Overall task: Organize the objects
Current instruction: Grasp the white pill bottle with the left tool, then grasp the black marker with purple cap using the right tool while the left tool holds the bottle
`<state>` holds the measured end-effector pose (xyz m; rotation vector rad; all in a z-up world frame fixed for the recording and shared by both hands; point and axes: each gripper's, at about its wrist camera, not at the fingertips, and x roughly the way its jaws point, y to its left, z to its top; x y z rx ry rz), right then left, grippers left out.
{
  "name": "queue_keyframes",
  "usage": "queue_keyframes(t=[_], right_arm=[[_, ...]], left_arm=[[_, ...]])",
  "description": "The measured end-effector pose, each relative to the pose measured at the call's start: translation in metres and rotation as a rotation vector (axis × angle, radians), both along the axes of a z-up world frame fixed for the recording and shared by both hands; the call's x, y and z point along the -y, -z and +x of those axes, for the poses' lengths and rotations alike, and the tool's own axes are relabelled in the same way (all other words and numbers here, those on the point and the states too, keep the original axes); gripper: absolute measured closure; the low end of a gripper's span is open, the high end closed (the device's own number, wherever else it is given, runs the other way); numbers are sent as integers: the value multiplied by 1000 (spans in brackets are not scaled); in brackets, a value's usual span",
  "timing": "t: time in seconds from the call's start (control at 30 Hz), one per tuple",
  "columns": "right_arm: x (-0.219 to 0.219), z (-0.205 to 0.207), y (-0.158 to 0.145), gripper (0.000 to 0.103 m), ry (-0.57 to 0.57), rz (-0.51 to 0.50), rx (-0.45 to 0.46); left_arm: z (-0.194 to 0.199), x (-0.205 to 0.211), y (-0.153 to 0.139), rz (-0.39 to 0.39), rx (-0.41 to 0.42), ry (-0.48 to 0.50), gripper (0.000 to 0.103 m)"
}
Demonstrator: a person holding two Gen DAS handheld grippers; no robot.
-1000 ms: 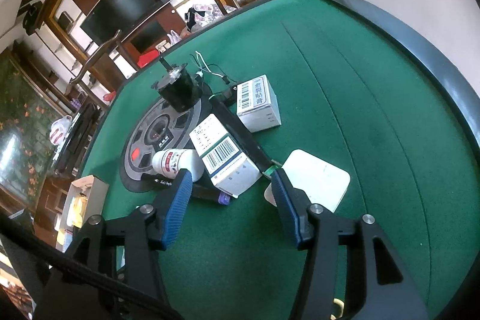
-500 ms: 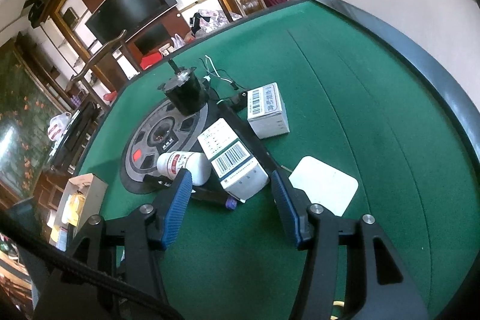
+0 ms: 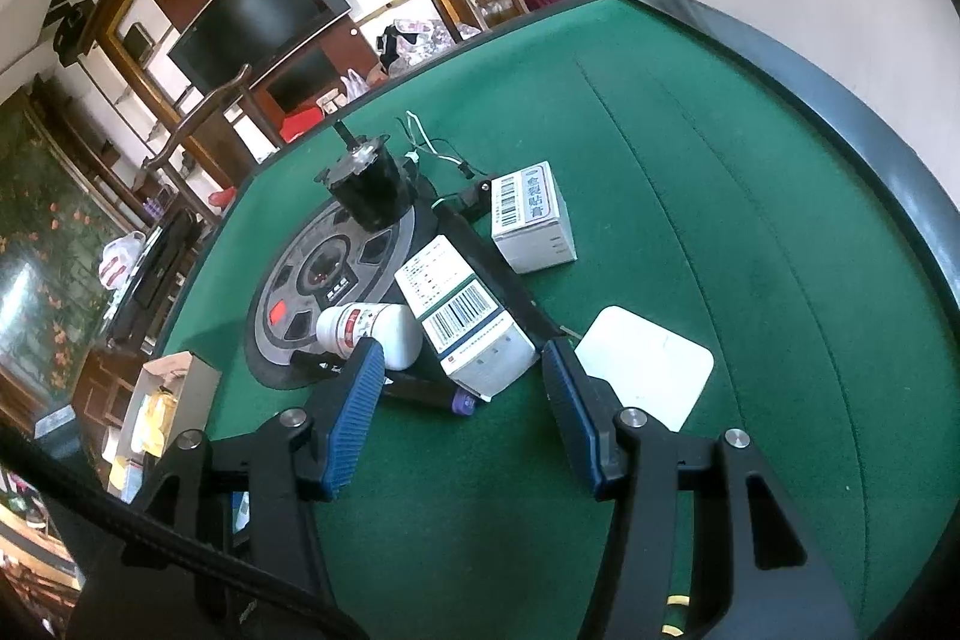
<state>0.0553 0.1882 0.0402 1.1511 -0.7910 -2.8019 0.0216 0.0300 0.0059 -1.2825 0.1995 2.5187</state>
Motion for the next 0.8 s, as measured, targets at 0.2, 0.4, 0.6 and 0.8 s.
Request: queue_keyframes(t=[0.2, 0.4, 0.6, 0.8], right_arm=[[-3, 1, 0, 49, 16, 9, 1], [-3, 2, 1, 49, 27, 33, 7], [1, 2, -1, 49, 26, 96, 21], [6, 6, -10, 49, -28, 21, 47]], left_arm=[[14, 9, -5, 50, 31, -1, 74], [42, 36, -20, 104, 1, -8, 74], [52, 86, -25, 170, 25, -64, 74], [57, 116, -23, 232, 40, -88, 74]])
